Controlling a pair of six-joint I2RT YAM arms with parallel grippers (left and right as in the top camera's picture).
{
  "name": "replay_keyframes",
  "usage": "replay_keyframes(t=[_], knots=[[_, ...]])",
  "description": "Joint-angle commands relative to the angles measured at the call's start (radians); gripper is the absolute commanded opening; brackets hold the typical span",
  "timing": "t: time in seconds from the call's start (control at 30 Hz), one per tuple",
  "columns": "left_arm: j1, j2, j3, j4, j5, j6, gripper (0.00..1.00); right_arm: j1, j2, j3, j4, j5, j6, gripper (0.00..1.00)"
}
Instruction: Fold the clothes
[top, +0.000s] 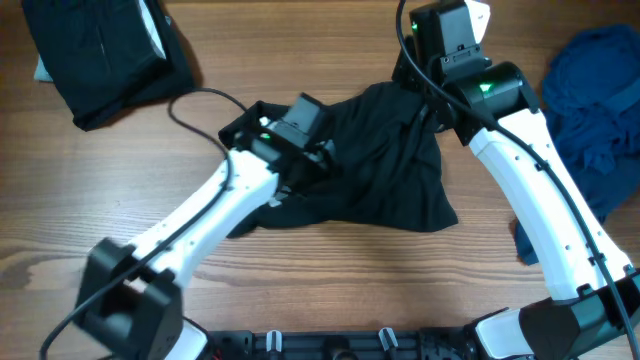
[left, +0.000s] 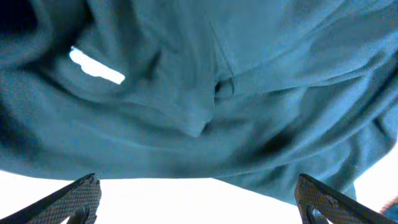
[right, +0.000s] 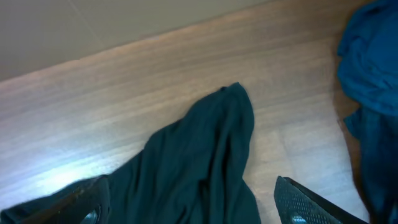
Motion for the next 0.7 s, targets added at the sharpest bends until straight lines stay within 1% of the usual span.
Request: replay_keyframes(t=[0.0,0.2,0.3,0.43,0.67], knots=[[-0.003,0.079,-0.020,0.029,0.005,-0.129,1.00,-0.005,-0.026,0.010,-0.026,-0.013,0.015,0.84],[-0.002,0.172,-0.020,0.173,0.006,-0.150,1.00,-0.005,-0.026,0.010,-0.045,-0.013,0.015,0.83],[-0.001,0.195,-0.020,0.219,0.026,-0.153,1.00,-0.005,-0.026,0.010,-0.055,-0.013,0.013,0.83],[-0.001,0.213,-0.020,0.217,0.032,-0.199,1.00,-0.005,-0.026,0.010,-0.060,-0.013,0.013,0.83],[0.000,0.229,-0.020,0.246,0.020,-0.202,0.99,-0.005,-0.026,0.010,-0.061,-0.013,0.013,0.80]])
